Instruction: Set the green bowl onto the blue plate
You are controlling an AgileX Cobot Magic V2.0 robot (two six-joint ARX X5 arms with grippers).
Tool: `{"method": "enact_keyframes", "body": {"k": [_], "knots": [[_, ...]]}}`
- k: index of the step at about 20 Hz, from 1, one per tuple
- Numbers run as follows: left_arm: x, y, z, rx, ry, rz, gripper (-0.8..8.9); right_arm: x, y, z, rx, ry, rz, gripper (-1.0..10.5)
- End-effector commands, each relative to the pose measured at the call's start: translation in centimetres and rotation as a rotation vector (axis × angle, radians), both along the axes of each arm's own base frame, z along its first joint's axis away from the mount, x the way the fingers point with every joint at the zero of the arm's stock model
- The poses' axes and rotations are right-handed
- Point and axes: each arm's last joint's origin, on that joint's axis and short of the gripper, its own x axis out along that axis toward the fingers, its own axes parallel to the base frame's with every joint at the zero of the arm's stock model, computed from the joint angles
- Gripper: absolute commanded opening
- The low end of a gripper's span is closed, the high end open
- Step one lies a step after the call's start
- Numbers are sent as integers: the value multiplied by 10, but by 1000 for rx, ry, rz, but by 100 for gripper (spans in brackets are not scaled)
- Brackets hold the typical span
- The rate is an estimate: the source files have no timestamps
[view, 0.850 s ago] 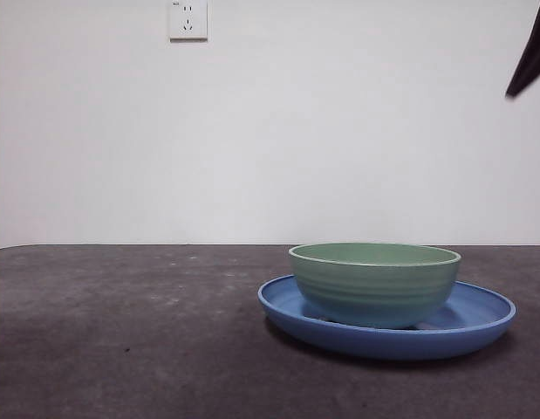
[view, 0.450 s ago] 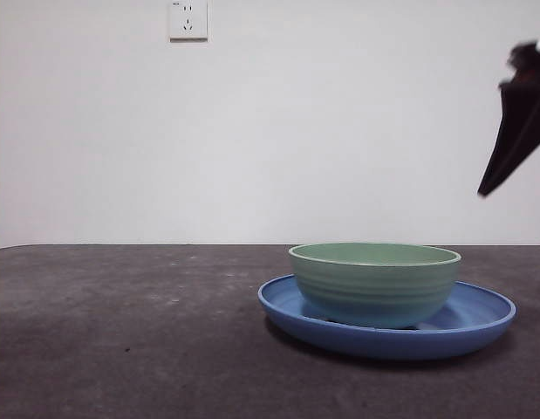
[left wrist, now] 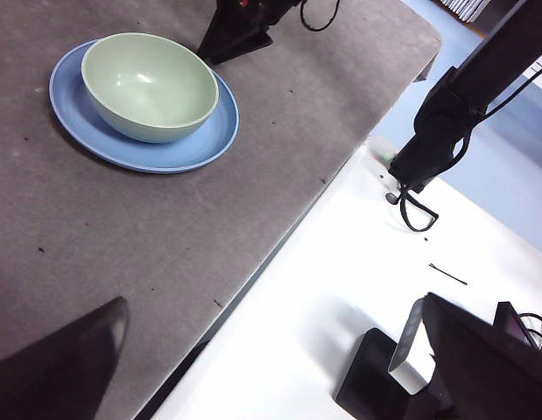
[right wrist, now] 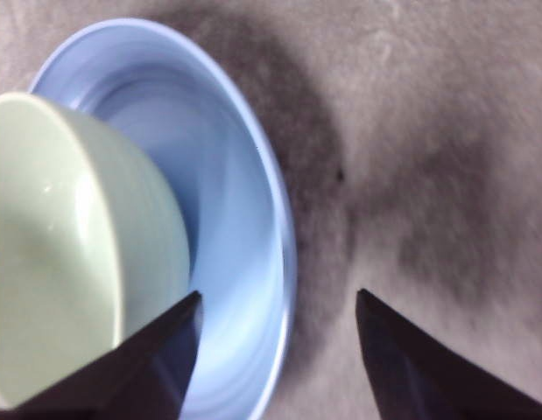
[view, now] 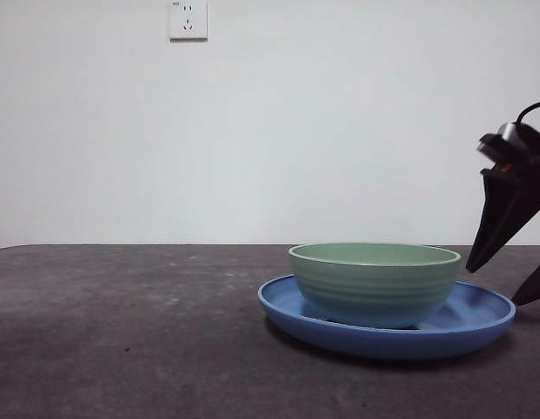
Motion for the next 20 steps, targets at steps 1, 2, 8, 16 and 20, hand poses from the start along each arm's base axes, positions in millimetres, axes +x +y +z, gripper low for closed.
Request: {"method": "enact_keyframes", "body": {"k": [1,2,8,16,20], "knots": [[0,0,3,-15,-8,-9,562,9,4,-6,-4,-11,26,252],[0,0,3,-15,-7,-9,562,10,5,-9,-4,-9,29,226],[0,0,3,-15,-8,-9,562,14,10,-19,-7,4,45,59],[0,0,3,-15,-8,-9,562,19,11,-6,12,0,13,10],[0,0,3,-15,-8,-9,562,27,16,22,22,-17,7,10]]}}
